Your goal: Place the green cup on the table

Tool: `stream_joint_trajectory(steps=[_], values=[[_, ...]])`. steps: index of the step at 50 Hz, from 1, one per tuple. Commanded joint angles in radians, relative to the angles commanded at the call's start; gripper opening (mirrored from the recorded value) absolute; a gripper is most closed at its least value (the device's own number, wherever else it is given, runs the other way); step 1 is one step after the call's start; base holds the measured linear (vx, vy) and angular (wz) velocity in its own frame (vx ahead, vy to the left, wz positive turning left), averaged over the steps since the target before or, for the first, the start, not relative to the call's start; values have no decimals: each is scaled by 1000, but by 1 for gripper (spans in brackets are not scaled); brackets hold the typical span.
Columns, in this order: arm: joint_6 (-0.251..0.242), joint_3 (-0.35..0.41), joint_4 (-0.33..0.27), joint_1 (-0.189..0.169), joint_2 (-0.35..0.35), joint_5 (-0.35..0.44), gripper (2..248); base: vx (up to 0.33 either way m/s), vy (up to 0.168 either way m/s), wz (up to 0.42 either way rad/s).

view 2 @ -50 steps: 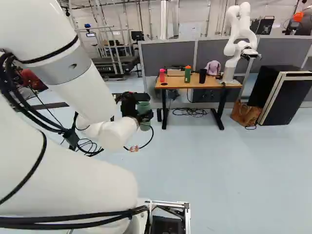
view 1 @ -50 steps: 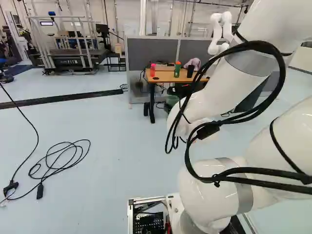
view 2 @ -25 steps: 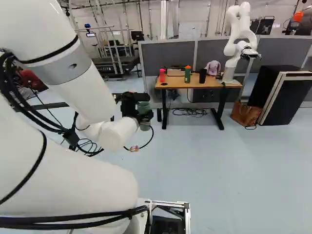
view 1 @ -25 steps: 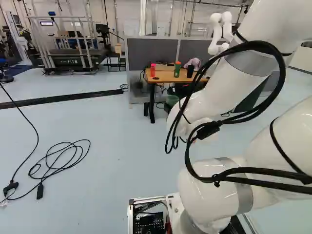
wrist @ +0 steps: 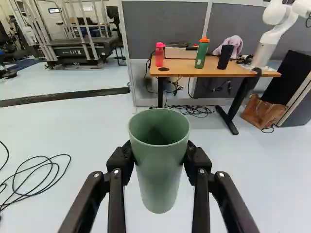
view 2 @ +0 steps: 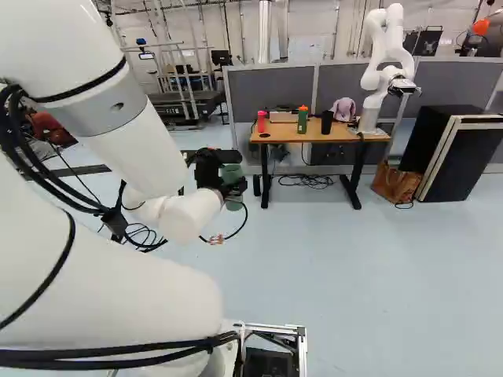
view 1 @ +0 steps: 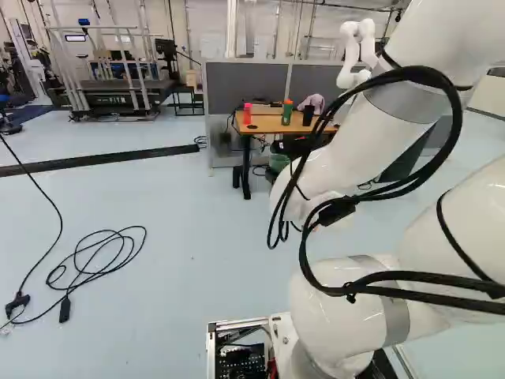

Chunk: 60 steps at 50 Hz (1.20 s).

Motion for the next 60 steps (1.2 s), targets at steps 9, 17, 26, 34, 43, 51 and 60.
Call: stream_joint_trajectory(steps=[9, 17, 26, 34, 43, 51, 60], values=[[0, 0, 0, 0, 0, 0, 122, 107, -19, -38], [0, 0, 0, 0, 0, 0, 122, 282, -34, -15], [0, 0, 0, 0, 0, 0, 122, 355, -43, -11], [0, 0, 0, 0, 0, 0, 122, 391, -48, -7], [0, 0, 0, 0, 0, 0, 122, 402, -48, -8], [0, 0, 0, 0, 0, 0, 122, 390, -46, -6], [0, 0, 0, 0, 0, 0, 122, 394, -45, -4]])
